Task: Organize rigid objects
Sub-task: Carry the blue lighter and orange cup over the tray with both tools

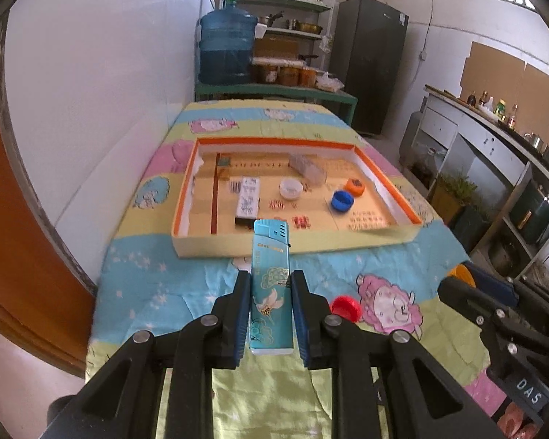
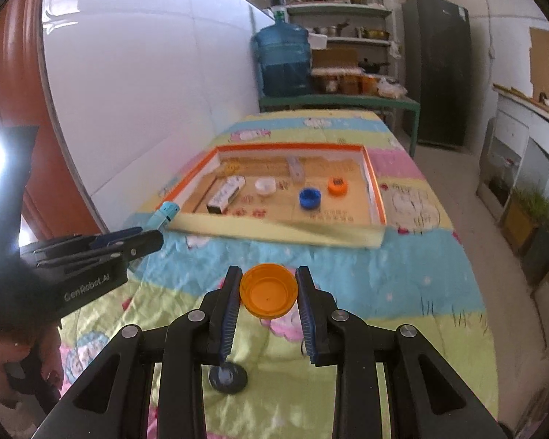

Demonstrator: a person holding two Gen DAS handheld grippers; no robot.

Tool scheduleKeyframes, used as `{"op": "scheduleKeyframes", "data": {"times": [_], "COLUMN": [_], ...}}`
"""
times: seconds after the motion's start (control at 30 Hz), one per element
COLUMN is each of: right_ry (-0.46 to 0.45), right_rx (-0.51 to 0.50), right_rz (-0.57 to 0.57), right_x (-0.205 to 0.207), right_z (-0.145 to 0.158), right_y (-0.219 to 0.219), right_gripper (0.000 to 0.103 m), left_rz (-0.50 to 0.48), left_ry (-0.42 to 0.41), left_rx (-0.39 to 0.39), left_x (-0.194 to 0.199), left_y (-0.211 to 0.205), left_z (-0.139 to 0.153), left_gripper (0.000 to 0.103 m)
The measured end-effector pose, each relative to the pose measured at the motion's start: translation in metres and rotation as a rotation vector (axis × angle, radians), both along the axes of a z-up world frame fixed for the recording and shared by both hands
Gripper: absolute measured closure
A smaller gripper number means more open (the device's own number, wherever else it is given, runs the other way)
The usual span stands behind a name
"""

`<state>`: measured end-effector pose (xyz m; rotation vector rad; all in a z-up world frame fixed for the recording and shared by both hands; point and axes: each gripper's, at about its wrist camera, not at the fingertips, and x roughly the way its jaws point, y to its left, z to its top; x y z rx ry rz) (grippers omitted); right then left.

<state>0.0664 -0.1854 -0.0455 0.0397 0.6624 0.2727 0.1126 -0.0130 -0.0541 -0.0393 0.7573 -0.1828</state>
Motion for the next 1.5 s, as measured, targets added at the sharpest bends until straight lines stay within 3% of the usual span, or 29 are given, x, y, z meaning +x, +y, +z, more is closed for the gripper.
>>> {"op": "scheduleKeyframes", "data": {"times": [0.63, 1.5], "right_ry": [-0.080, -0.059], "right_rx": [-0.015, -0.039], "right_rz": [-0.006, -0.024], "right_x": [0.057, 0.178], "right_z": [0.047, 0.055], "right_y": [-0.005, -0.018], "right_gripper": [0.073, 0.073], "left_rz": [-0.003, -0.008], "left_ry": [-0.071, -0.020], "left_rx": [-0.044, -0.075], "left_x": [0.052, 0.160], "left_y": [0.003, -0.011], "left_z": [0.046, 0.047], "left_gripper": [0.081, 0.081]}}
